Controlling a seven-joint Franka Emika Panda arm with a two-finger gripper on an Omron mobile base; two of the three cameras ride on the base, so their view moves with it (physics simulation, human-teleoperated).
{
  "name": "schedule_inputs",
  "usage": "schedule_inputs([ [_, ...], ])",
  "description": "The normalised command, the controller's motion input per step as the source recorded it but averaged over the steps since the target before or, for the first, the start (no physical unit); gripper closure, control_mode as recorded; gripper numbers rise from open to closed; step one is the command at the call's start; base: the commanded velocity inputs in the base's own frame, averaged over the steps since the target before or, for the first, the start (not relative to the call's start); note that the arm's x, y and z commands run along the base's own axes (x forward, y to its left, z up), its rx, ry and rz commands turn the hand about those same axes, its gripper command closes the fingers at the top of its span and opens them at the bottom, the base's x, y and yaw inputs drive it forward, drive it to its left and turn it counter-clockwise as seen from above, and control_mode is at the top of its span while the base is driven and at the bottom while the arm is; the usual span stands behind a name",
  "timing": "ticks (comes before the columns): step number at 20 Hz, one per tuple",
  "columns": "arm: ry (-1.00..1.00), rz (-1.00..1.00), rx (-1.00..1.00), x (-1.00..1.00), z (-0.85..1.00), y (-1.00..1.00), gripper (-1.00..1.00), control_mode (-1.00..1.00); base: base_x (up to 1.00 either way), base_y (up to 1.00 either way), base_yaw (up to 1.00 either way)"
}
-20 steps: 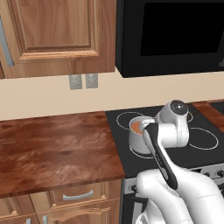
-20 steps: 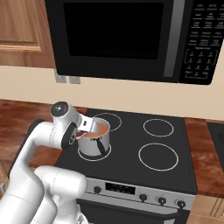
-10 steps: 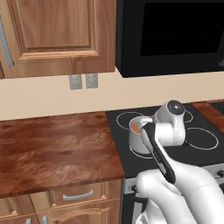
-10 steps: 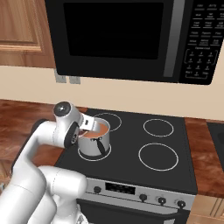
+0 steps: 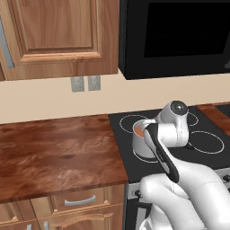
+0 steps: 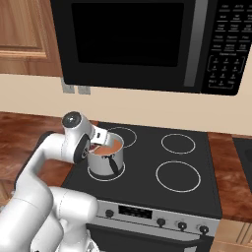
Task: Retrieve the steak from the fridge and place it on the saucepan with marinade on the stove.
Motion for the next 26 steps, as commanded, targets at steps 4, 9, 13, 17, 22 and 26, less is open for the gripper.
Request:
schedule_inputs([
  [4,0.01,0.0,0.0,0.0,-0.05,0.0,1.0,-1.0,0.0,0.0,0.0],
  [9,0.0,0.0,0.0,0.0,-0.11,0.0,1.0,-1.0,0.0,0.0,0.0],
  [13,0.0,0.0,0.0,0.0,-0.1,0.0,1.0,-1.0,0.0,0.0,0.0],
  [17,0.0,0.0,0.0,0.0,-0.08,0.0,1.0,-1.0,0.0,0.0,0.0],
  [22,0.0,0.0,0.0,0.0,-0.05,0.0,1.0,-1.0,0.0,0.0,0.0],
  [26,0.0,0.0,0.0,0.01,-0.04,0.0,1.0,-1.0,0.0,0.0,0.0],
])
